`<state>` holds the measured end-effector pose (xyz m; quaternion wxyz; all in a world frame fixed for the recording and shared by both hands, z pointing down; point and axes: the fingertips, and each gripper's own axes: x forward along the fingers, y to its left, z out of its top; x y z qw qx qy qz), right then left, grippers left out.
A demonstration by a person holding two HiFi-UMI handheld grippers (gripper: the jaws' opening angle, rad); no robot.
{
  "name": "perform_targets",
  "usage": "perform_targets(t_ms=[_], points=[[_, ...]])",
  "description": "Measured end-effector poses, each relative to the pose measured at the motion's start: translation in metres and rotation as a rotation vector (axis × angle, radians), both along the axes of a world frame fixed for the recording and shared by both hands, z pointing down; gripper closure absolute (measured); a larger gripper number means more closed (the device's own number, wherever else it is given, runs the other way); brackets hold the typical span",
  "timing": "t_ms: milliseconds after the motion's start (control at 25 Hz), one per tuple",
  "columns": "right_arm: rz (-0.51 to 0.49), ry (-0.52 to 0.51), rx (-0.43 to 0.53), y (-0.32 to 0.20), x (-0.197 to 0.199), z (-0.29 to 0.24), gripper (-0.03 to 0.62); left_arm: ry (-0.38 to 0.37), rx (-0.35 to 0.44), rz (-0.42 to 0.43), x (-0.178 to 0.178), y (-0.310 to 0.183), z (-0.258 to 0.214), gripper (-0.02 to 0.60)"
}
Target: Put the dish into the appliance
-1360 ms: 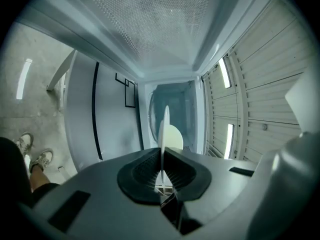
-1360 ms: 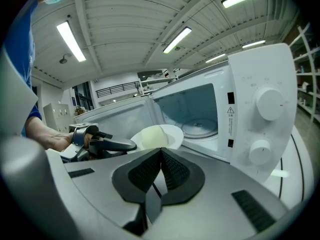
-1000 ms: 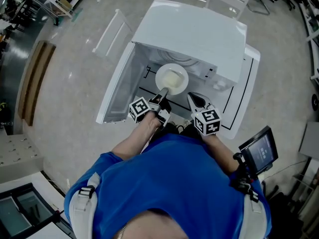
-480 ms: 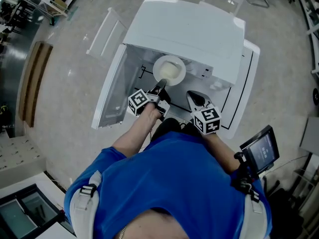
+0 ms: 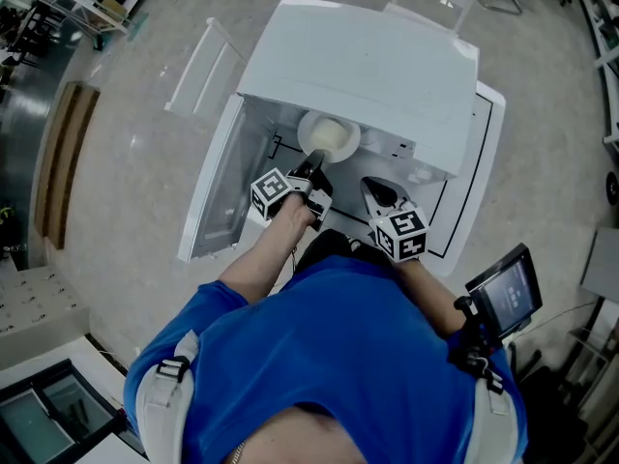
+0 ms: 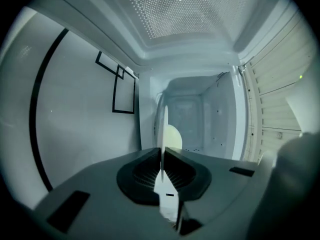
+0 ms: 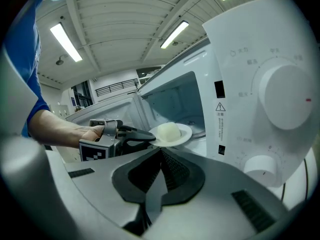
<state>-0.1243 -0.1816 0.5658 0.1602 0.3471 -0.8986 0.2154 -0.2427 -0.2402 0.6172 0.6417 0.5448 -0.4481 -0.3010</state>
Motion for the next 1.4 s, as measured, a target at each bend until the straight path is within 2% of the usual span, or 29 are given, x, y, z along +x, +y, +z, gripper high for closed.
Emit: perform_targets(t_ms=[480,1400], points=[[0.016,0.012,-0.017,-0.002,0.000,0.001,0.592,0.000,-0.014,0.026,0.007,-0.014,0.004,0.563],[0.037,0.025,-0.001,-0.011,0.006,-0.002,0.592,-0.003,-0.024,0.005,0.006,-0.047,0.013,0.563]])
